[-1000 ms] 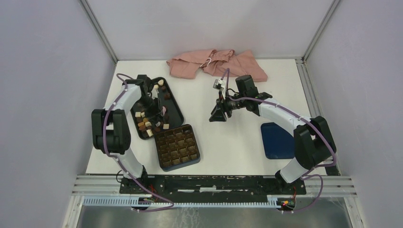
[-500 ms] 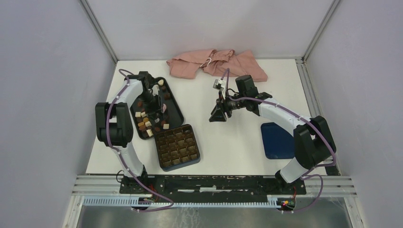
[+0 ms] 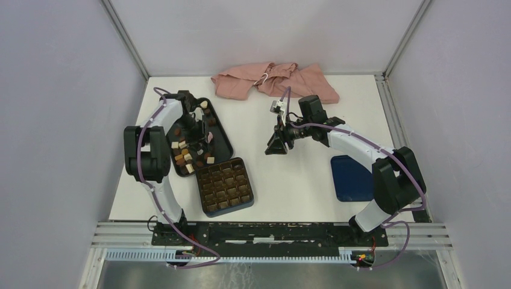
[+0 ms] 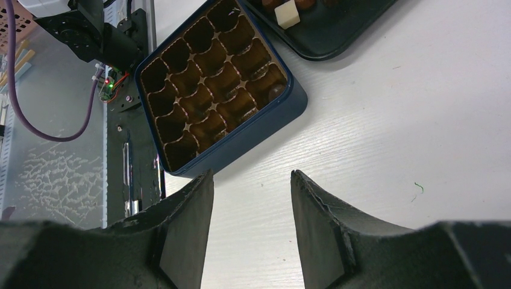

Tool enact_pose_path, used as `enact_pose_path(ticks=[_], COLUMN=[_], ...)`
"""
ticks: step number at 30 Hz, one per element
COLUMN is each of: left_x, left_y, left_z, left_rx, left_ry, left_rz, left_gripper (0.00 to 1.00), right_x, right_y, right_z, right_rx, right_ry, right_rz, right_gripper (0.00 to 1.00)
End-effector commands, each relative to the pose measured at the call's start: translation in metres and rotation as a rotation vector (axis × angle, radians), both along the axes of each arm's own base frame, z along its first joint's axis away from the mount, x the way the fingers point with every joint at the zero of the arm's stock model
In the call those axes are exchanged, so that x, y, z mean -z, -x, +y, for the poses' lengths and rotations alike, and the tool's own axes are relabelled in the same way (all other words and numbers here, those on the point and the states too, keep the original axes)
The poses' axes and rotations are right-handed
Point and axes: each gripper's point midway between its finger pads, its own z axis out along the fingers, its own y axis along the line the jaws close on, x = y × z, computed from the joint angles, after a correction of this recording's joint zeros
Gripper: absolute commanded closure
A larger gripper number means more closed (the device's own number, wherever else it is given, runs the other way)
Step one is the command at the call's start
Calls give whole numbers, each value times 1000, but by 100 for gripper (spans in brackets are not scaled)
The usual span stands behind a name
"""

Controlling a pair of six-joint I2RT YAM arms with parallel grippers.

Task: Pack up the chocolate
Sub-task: Pick up the fake chocolate from the plate.

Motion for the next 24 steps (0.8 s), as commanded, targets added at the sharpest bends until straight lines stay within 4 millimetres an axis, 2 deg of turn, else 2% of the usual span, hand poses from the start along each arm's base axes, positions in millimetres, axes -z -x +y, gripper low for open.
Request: enact_pose_path(ticks=[1, 9, 18, 20, 24], left_x=[-7, -6, -6, -6, -8], left_y=[-8, -14, -15, -14, -16], left_z=[-4, -7, -10, -10, -10], left_rx=[43, 46, 49, 49, 48], left_ry=[25, 29, 38, 36, 36], left_rz=[-28, -28, -22, -20, -30], left_gripper=[58, 59, 71, 78, 97], right_x=[-9, -9, -10, -9, -11], right_y=[-6, -5, -5, -5, -5], right_z=[4, 4, 4, 4, 4], right_rx=[-13, -13, -14, -15, -16], right_ry=[-36, -35, -34, -34, -36], right_rz=[-31, -31, -36, -35, -38], right_gripper=[44, 44, 44, 44, 44])
